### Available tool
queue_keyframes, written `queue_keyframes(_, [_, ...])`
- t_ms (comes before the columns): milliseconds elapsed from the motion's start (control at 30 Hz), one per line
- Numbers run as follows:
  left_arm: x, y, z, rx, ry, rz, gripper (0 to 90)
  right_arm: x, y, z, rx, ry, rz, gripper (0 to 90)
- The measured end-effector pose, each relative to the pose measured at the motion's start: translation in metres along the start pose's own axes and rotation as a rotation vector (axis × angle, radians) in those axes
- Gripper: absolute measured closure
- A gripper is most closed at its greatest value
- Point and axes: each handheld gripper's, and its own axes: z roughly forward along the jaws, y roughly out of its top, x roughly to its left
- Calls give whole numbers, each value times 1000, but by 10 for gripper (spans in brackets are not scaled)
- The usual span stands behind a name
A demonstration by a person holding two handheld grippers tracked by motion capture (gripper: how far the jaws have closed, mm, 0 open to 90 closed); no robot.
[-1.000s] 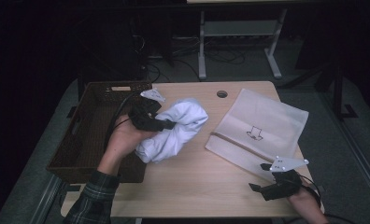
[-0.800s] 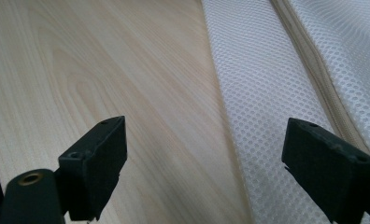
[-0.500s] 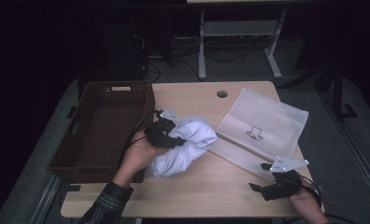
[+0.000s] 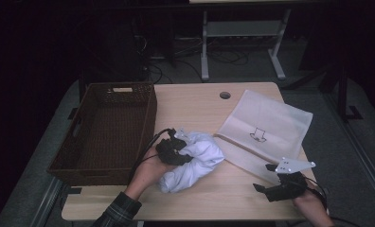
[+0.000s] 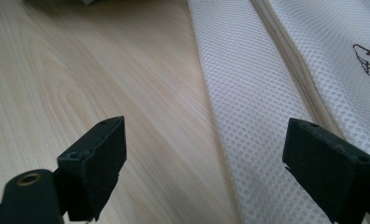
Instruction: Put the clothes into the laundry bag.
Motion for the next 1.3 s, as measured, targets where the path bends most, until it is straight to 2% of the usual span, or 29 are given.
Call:
queue_keyframes(133, [-5,-3,6,0,0,10,765,-1,1,-1,-7,-5,8,99])
queue_keyframes(300, [-10,-11,17,15,-23,20,758,-4,3,-4,-40,-25,48,89])
queue_keyframes(500, [-13,-16,23,14,-33,29,744,-8,5,-3,-40,-50,84,68])
queue_keyframes(600, [-13,-19,28,17,-45,25,734,-7,7,-1,-35,-86,83,78])
queue_keyframes(700, [-15,-20,31,21,-46,30,724,-6,10,2,-26,-107,57,78])
queue_keyframes(867, [-16,-21,35,30,-51,35,709,-10,15,6,-11,-105,36,73])
queue_keyframes(1067, [-16,-21,37,31,-59,33,692,-22,25,6,-1,-88,44,93])
queue_keyframes(1300, [-15,-22,37,28,-66,30,684,-39,38,14,9,-103,54,138])
